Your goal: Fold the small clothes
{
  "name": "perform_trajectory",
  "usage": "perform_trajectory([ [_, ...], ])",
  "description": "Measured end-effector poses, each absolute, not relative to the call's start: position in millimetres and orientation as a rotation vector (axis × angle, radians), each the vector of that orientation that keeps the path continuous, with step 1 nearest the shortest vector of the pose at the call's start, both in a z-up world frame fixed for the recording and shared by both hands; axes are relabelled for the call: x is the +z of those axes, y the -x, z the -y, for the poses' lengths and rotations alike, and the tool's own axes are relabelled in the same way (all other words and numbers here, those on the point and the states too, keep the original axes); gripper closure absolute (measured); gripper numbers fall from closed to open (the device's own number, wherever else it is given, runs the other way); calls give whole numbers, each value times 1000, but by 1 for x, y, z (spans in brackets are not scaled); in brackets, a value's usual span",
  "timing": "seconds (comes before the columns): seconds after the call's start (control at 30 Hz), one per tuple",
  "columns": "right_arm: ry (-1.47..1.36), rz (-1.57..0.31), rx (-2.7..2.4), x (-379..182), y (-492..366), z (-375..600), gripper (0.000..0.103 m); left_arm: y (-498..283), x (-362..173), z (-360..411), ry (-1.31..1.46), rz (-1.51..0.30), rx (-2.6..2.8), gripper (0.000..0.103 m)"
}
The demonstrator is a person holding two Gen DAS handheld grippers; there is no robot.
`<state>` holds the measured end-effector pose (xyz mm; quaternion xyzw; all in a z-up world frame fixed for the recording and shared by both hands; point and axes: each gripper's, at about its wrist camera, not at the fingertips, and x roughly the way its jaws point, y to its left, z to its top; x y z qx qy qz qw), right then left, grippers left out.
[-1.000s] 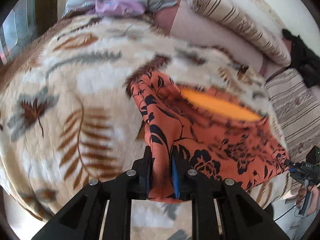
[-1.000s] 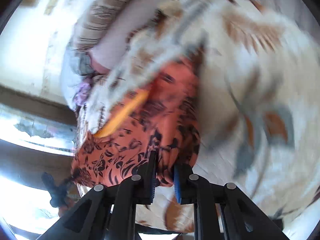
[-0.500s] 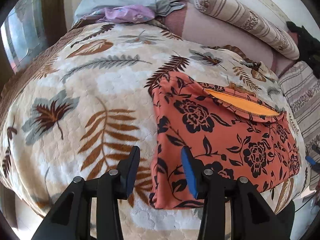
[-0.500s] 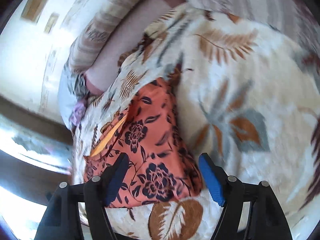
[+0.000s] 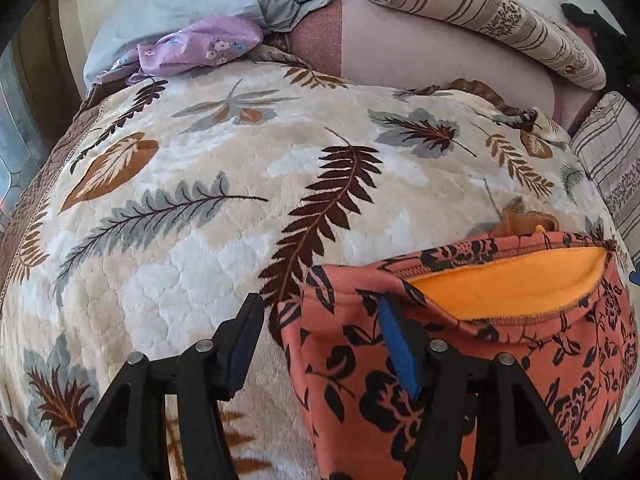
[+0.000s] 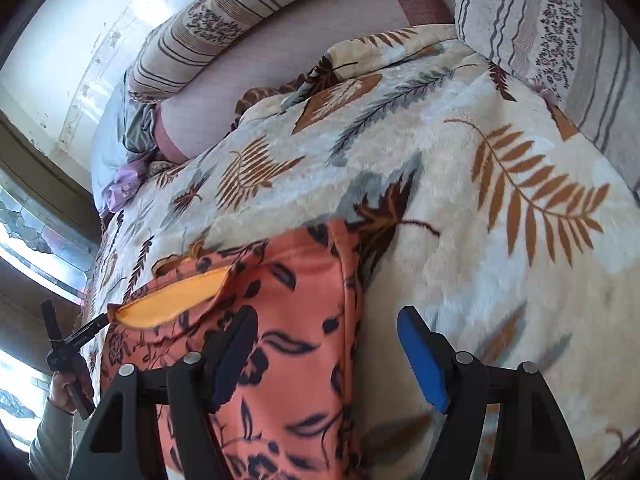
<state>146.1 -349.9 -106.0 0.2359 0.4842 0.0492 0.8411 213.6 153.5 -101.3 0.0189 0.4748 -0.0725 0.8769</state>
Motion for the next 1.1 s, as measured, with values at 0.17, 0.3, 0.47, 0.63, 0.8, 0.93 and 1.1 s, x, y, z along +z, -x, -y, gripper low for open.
perform_trajectory([
  [0.17,-413,-1039,118,-119,-184,340,27,-222,-106,-149,-30,-971,-144,43],
  [0.3,-346,-1074,123,-133,-208,325,42,-234,-111,-147,-19,-1012,-141,95],
  [0.47,-314,-1050,66,-113,-205,317,93,-221,-85,-144,-24,-929,-131,95],
  [0.63,-329,-898,72,-52,-164,316,94,-156,-21,-146,-19,-723,-156,95],
  [0.8,-338,-705,95,21,-91,310,94,-70,38,-156,-11,-556,-171,95],
  [0.93,-361,-570,125,69,-32,306,94,-11,77,-168,-8,-460,-154,95],
  [1.1,-426,-534,154,91,-15,319,94,-9,96,-182,36,-454,-191,95],
])
